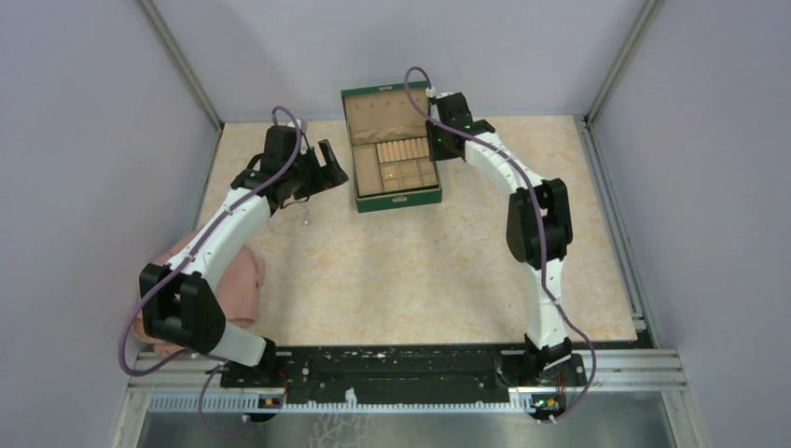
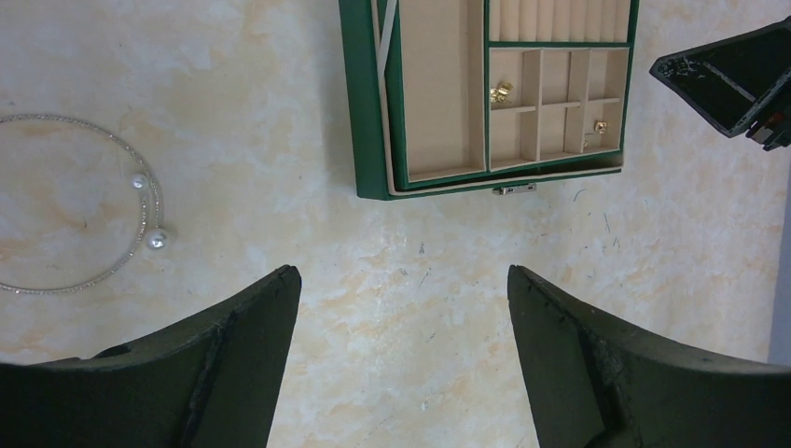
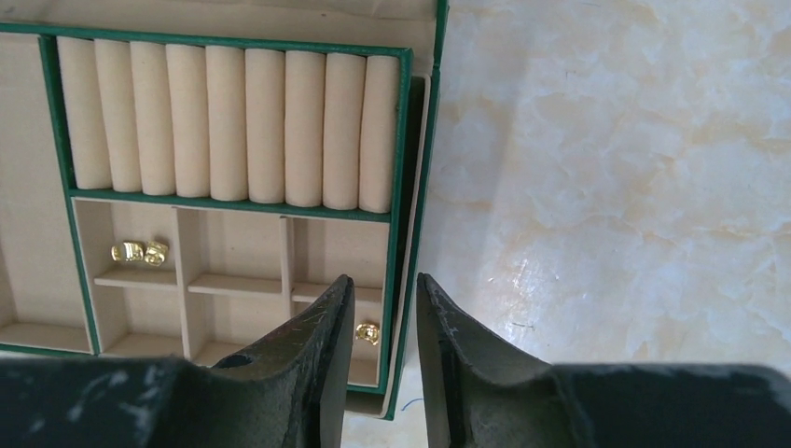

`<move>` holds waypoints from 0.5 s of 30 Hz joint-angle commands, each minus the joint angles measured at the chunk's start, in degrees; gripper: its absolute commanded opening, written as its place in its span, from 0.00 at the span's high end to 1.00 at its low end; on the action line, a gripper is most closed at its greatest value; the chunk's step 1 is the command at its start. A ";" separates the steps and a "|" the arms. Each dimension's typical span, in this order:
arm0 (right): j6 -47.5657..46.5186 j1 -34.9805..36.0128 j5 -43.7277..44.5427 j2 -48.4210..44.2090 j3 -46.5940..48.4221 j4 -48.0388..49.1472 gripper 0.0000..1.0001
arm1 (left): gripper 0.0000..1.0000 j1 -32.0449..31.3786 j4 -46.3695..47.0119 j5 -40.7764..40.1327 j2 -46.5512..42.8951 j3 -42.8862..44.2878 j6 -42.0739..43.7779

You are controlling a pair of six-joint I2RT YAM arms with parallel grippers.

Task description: Organize the mixed jewelry

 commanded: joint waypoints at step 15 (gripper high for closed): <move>-1.64 0.59 -1.81 5.13 3.95 0.68 0.78 | 0.12 0.09 1.11 0.11 2.58 3.07 0.53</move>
